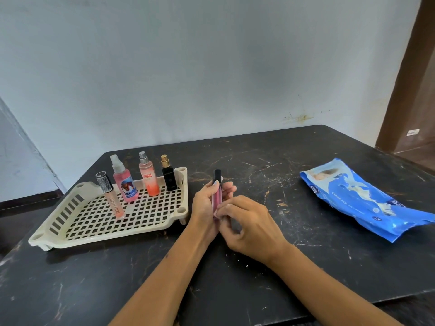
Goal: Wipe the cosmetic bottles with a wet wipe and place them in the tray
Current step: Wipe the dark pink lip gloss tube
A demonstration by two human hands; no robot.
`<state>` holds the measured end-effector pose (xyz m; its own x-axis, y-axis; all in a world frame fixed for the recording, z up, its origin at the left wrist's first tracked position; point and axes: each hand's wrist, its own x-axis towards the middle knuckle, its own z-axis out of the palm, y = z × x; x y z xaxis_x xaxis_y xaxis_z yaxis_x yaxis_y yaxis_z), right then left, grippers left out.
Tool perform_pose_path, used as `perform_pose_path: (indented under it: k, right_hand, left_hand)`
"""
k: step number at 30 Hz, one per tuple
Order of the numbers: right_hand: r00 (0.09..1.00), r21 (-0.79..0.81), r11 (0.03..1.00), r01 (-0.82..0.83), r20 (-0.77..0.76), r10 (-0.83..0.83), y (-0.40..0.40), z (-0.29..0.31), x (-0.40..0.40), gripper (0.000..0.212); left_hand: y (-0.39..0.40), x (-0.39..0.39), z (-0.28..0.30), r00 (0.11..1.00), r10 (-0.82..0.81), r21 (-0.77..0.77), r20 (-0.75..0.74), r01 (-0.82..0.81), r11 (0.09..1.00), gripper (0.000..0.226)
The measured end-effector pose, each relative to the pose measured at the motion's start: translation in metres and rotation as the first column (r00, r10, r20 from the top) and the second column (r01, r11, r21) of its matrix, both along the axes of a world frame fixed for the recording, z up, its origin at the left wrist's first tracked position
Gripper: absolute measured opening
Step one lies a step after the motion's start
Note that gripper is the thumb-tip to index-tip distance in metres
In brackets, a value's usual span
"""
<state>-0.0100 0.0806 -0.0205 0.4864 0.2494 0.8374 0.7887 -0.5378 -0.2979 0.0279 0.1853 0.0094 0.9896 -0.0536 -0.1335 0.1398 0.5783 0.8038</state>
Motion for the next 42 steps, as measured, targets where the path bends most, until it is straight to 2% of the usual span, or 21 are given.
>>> perform_pose_path:
  k: [6, 11, 13, 18, 22, 26, 31, 36, 39, 42]
  right_hand:
    - [0.988, 0.142, 0.978, 0.155, -0.010, -0.156, 0.000, -0.003, 0.010, 0.017]
    - [0.971, 0.294, 0.926, 0.237, -0.080, -0.224, -0.006, 0.000, 0.015, 0.023]
    - [0.975, 0.270, 0.937, 0.223, -0.082, -0.208, -0.006, 0.001, 0.014, 0.025]
    - [0.999, 0.140, 0.990, 0.031, 0.003, -0.032, -0.002, 0.000, 0.004, 0.020]
    - [0.998, 0.107, 0.993, -0.058, 0.011, 0.058, 0.000, 0.000, 0.000, 0.016]
    - [0.999, 0.146, 0.989, 0.035, 0.012, -0.037, 0.002, -0.001, 0.004, 0.019]
    - [0.969, 0.307, 0.921, 0.241, -0.129, -0.211, -0.005, -0.001, 0.012, 0.023]
    - [0.924, 0.341, 0.859, 0.381, -0.183, -0.337, -0.015, 0.002, 0.017, 0.032]
    - [0.917, 0.309, 0.866, 0.393, -0.197, -0.346, -0.014, 0.002, 0.016, 0.035]
    - [0.946, 0.267, 0.910, 0.317, -0.157, -0.284, -0.011, 0.002, 0.013, 0.031]
  left_hand:
    - [-0.002, -0.007, 0.004, 0.987, -0.151, 0.012, -0.049, 0.152, 0.988, 0.037]
    - [-0.006, -0.012, 0.003, 0.976, -0.216, 0.070, -0.006, 0.216, 0.974, 0.024]
    - [-0.004, -0.012, 0.002, 0.978, -0.206, 0.053, -0.020, 0.207, 0.977, 0.028]
    - [-0.001, -0.009, 0.005, 0.980, -0.168, -0.068, -0.111, 0.161, 0.985, 0.044]
    - [0.000, -0.004, 0.001, 0.996, -0.079, -0.106, -0.049, 0.074, 0.992, 0.039]
    - [0.000, -0.006, 0.002, 0.988, -0.145, -0.087, -0.054, 0.141, 0.986, 0.036]
    - [-0.003, -0.011, 0.002, 0.968, -0.249, 0.001, -0.005, 0.249, 0.968, 0.030]
    - [-0.004, -0.016, 0.004, 0.931, -0.364, -0.006, 0.005, 0.364, 0.931, 0.036]
    - [-0.005, -0.017, 0.005, 0.931, -0.364, -0.007, 0.003, 0.364, 0.931, 0.035]
    - [-0.003, -0.015, 0.004, 0.951, -0.307, 0.000, 0.025, 0.307, 0.952, 0.033]
